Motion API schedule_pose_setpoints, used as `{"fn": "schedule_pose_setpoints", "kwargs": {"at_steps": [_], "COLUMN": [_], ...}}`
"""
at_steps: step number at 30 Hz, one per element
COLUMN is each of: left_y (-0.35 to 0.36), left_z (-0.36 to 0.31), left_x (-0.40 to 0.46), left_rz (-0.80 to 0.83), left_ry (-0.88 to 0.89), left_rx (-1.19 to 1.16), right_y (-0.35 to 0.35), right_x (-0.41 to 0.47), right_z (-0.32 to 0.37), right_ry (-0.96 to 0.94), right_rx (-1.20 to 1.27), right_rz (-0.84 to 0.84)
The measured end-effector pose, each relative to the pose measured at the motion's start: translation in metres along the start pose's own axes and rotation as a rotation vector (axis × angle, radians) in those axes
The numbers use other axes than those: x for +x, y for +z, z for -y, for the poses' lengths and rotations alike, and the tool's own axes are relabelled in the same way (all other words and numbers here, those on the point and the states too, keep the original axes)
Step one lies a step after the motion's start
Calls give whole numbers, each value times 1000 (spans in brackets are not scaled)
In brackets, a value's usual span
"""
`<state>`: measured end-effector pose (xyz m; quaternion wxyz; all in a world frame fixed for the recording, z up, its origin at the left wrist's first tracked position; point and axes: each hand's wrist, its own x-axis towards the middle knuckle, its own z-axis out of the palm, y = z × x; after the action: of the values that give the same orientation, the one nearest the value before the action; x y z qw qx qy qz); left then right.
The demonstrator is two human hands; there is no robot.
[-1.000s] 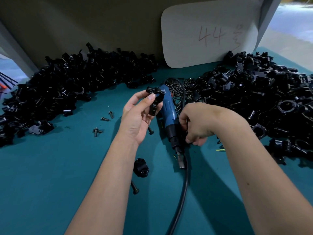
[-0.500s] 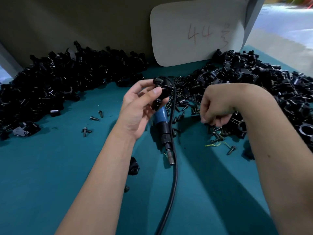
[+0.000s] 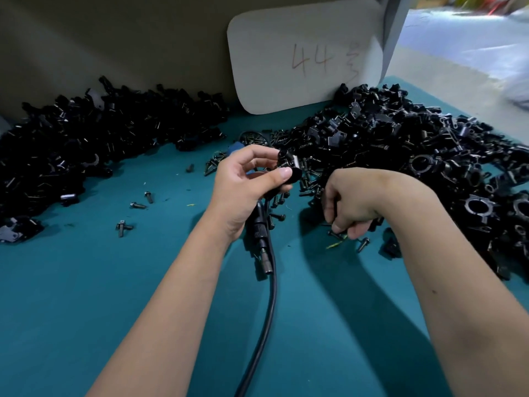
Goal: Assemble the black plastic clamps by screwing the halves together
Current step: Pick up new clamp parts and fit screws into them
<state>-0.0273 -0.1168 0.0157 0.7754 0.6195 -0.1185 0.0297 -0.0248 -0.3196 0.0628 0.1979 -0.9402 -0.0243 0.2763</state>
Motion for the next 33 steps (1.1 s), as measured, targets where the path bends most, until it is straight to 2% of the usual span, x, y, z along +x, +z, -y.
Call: {"fn": "schedule_pose_setpoints", "kwargs": {"at_steps": [8, 14, 18, 21, 25, 30, 33], "left_y": [19, 44, 51, 53, 48, 32, 24], "left_z": [-3, 8, 14, 15, 9, 3, 0], "left_x": [1, -9, -12, -13, -7, 1, 4], "left_rz": [34, 38, 23, -35, -160, -218, -244], "left_ry": [20, -34, -73, -63, -18, 23, 17], "left_rx": [127, 301, 343, 304, 191, 116, 83], "right_y": [-25, -29, -20, -15, -9, 8, 8], "right_x": [-12, -28, -35, -38, -33, -22, -17], "right_z": [-18, -30, -24, -14, -3, 11, 12], "right_ry": [-90, 19, 74, 79, -26, -91, -106], "right_rx": [46, 25, -13, -62, -132, -190, -200], "right_rz": [-72, 23, 30, 35, -84, -11, -30]}}
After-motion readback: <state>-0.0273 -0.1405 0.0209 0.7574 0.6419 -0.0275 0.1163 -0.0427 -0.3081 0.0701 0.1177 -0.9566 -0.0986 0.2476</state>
